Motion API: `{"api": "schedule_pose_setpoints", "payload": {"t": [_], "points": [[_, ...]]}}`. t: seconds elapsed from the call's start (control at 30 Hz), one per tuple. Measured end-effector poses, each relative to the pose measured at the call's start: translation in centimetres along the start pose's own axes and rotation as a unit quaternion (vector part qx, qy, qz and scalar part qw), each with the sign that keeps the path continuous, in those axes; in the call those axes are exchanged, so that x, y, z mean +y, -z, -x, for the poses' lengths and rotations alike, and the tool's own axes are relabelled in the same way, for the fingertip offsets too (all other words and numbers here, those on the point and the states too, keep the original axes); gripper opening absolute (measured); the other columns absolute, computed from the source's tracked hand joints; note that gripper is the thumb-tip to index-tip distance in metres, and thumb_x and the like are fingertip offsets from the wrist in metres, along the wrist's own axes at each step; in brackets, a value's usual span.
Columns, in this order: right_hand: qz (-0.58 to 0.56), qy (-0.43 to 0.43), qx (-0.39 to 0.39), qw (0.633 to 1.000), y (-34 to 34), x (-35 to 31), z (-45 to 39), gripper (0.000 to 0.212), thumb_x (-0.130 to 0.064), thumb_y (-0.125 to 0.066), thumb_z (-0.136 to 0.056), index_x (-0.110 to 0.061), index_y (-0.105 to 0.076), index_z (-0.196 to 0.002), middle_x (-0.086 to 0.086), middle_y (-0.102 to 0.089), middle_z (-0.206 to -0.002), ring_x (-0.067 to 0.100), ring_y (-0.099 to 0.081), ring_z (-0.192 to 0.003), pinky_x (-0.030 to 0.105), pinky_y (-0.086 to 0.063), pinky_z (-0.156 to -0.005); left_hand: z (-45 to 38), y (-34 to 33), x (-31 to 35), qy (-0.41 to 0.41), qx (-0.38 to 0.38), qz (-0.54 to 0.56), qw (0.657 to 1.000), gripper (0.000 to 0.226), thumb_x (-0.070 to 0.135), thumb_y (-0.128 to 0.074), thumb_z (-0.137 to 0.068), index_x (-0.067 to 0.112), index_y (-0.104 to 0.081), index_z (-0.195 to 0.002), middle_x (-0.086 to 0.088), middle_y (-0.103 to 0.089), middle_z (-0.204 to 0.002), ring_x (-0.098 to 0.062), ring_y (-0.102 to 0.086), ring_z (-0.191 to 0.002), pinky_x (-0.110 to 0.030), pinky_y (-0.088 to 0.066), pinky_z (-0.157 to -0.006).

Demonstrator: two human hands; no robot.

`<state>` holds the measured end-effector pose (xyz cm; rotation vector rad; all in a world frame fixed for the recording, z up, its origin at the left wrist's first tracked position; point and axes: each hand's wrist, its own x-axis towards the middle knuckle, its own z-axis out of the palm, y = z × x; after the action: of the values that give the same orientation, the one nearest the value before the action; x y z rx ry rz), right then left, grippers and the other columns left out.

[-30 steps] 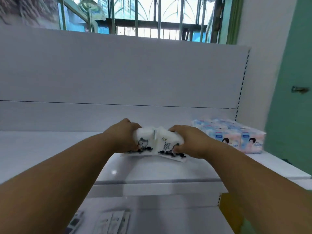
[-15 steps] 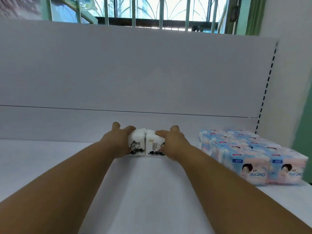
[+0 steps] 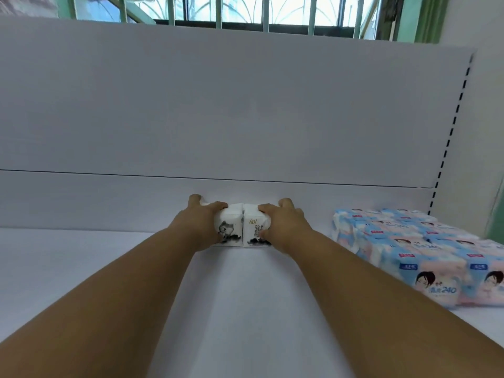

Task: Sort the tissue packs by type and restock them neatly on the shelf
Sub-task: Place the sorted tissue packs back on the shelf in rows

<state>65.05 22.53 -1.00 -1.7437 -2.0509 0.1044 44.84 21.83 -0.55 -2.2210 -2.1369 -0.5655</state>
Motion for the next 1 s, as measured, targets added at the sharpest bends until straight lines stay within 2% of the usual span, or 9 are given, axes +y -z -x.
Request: {"api": "schedule_pose_setpoints", "payload": {"t": [0.1,0.17,0.33,0.43,0.57,0.67,0.8,0.9,1.0], "points": [[0.066,-0.02,0.002,0.998,1.2,-0.9,1.6,0.073,-0.044,-0.068,-0.086,-0.041,-0.03,-0.149,0.009,-0.02,-0.152,0.04,-0.013,-0.143,0.051,-0.033,-0.109,2.0,0.6,0.9,0.022,0.055,-0.048,0.997,0.076,0.037,-0.071,-0.083,0.044,-0.028,-0.146,-0.01,-0.02,-0.151,-0.036,-0.048,-0.118,-0.042,-0.045,-0.094],[0.081,-0.02,0.024,0.996,2.0,-1.8,3.5,0.074,-0.043,-0.067,-0.087,-0.039,-0.028,-0.149,0.01,-0.019,-0.153,0.041,-0.009,-0.144,0.054,-0.03,-0.109,3.9,1.2,1.7,0.013,0.085,-0.062,0.994,0.073,0.034,-0.068,-0.084,0.042,-0.028,-0.145,-0.01,-0.024,-0.149,-0.034,-0.045,-0.118,-0.042,-0.044,-0.092],[0.046,0.003,0.066,0.997,3.6,-4.9,10.1,0.067,-0.036,-0.065,-0.088,-0.036,-0.033,-0.148,0.01,-0.027,-0.15,0.034,-0.027,-0.136,0.047,-0.034,-0.105,9.1,3.1,2.0,-0.046,0.108,-0.042,0.992,0.06,0.033,-0.062,-0.086,0.04,-0.038,-0.14,-0.007,-0.038,-0.138,-0.031,-0.047,-0.115,-0.044,-0.044,-0.091],[0.024,0.047,0.074,0.996,3.9,-8.0,14.8,0.066,-0.036,-0.064,-0.089,-0.036,-0.034,-0.148,0.008,-0.028,-0.152,0.031,-0.031,-0.135,0.046,-0.036,-0.107,14.6,5.0,1.0,-0.046,0.123,-0.017,0.991,0.057,0.035,-0.061,-0.087,0.038,-0.041,-0.139,-0.008,-0.042,-0.136,-0.032,-0.049,-0.114,-0.045,-0.046,-0.092],[-0.048,0.131,0.074,0.987,2.9,-13.1,22.1,0.067,-0.033,-0.065,-0.091,-0.037,-0.033,-0.149,0.007,-0.026,-0.155,0.029,-0.03,-0.139,0.05,-0.037,-0.109,25.3,7.0,-1.2,0.004,0.151,-0.01,0.989,0.058,0.037,-0.063,-0.09,0.035,-0.039,-0.143,-0.008,-0.041,-0.144,-0.031,-0.049,-0.123,-0.045,-0.046,-0.1],[-0.108,0.186,0.059,0.975,0.7,-16.1,28.2,0.065,-0.029,-0.065,-0.091,-0.037,-0.034,-0.148,0.006,-0.028,-0.153,0.027,-0.031,-0.138,0.048,-0.037,-0.109,33.9,7.7,-3.2,0.06,0.187,-0.022,0.98,0.056,0.035,-0.063,-0.09,0.035,-0.041,-0.142,-0.006,-0.043,-0.143,-0.029,-0.049,-0.123,-0.042,-0.047,-0.098],[-0.173,0.233,-0.007,0.957,-3.1,-19.0,37.1,0.062,-0.028,-0.065,-0.089,-0.033,-0.04,-0.146,0.006,-0.038,-0.141,0.027,-0.04,-0.129,0.044,-0.042,-0.104,46.0,7.0,-6.1,0.138,0.185,-0.036,0.972,0.054,0.032,-0.062,-0.089,0.036,-0.044,-0.14,-0.003,-0.045,-0.133,-0.025,-0.052,-0.115,-0.039,-0.049,-0.093],[-0.186,0.263,-0.084,0.943,-5.6,-21.3,44.9,0.059,-0.03,-0.066,-0.089,-0.032,-0.043,-0.143,0.006,-0.039,-0.138,0.027,-0.042,-0.125,0.042,-0.044,-0.102,55.6,5.3,-7.4,0.195,0.159,-0.051,0.967,0.054,0.033,-0.064,-0.088,0.036,-0.046,-0.138,-0.003,-0.048,-0.128,-0.025,-0.051,-0.113,-0.043,-0.05,-0.092],[-0.184,0.309,-0.128,0.924,-7.9,-24.3,52.2,0.058,-0.029,-0.066,-0.088,-0.031,-0.044,-0.142,0.006,-0.039,-0.137,0.028,-0.042,-0.124,0.042,-0.045,-0.101,64.4,3.7,-9.1,0.261,0.147,-0.054,0.953,0.053,0.027,-0.061,-0.085,0.034,-0.048,-0.136,-0.004,-0.05,-0.128,-0.028,-0.051,-0.109,-0.045,-0.051,-0.085]]}}
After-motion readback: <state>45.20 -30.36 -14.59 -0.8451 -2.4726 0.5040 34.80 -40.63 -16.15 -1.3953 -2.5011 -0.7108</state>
